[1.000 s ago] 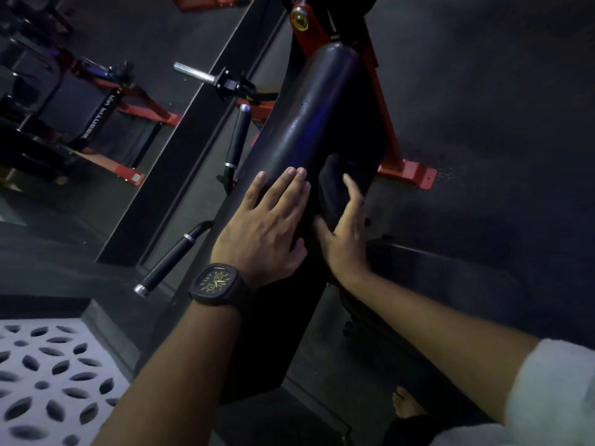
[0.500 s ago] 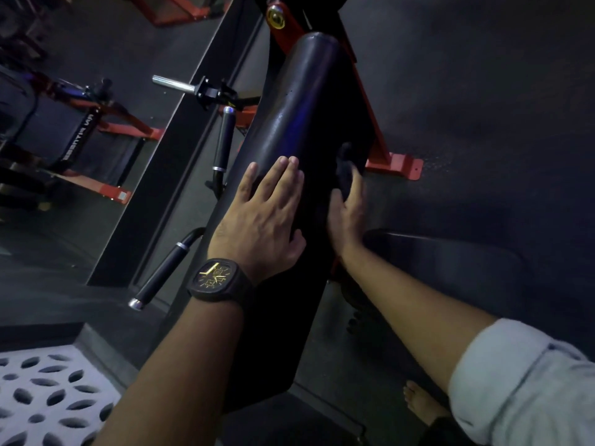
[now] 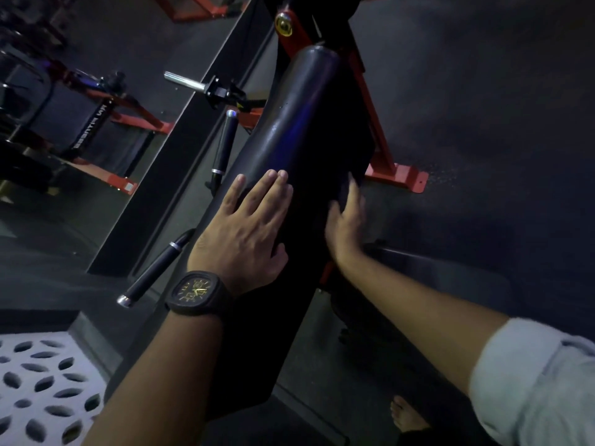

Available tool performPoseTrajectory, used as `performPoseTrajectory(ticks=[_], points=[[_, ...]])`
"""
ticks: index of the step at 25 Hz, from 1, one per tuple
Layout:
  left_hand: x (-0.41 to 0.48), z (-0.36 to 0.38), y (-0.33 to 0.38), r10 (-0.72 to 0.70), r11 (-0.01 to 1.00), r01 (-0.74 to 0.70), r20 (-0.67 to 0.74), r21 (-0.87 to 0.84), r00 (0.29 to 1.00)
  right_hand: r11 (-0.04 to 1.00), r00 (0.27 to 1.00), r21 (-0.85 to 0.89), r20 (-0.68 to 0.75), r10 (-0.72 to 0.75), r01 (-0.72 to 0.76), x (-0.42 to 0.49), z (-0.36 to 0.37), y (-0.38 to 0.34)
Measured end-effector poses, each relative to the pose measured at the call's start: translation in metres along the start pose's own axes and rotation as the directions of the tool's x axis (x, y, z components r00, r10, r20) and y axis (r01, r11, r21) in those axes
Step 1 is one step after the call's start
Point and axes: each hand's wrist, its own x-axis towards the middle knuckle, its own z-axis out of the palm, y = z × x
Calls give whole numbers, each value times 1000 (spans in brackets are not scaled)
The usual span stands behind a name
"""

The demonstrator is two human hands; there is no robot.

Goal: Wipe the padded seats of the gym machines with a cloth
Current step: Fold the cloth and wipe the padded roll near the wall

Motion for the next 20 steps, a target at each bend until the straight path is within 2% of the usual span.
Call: performPoseTrajectory(ticks=[3, 4, 7, 11, 14, 17, 18, 20], points=[[2, -1, 2, 0, 1000, 0, 12, 11, 1000, 952, 953, 52, -13, 303, -302, 46, 0, 2], [2, -2, 2, 1, 1000, -1, 17, 7, 1000, 948, 949, 23, -5, 317, -316, 45, -1, 4], [2, -2, 1, 0, 1000, 0, 17, 12, 1000, 988, 988, 34, 33, 149, -150, 50, -6, 12], [3, -1, 2, 3, 1000, -3, 12, 1, 1000, 968, 968, -49, 45, 249, -247, 68, -10, 16], [2, -2, 1, -7, 1000, 7, 16, 5, 1000, 991, 988, -1, 71, 137, -137, 47, -6, 22], [2, -2, 3, 2, 1000, -2, 18, -1, 1000, 959, 962, 77, 2, 272, -271, 76, -2, 17], [3, -1, 2, 2, 1000, -2, 22, -2, 1000, 960, 963, 81, -9, 270, -268, 76, -2, 17], [3, -1, 1, -4, 1000, 4, 23, 3, 1000, 982, 984, 63, 23, 177, -178, 70, -3, 18]])
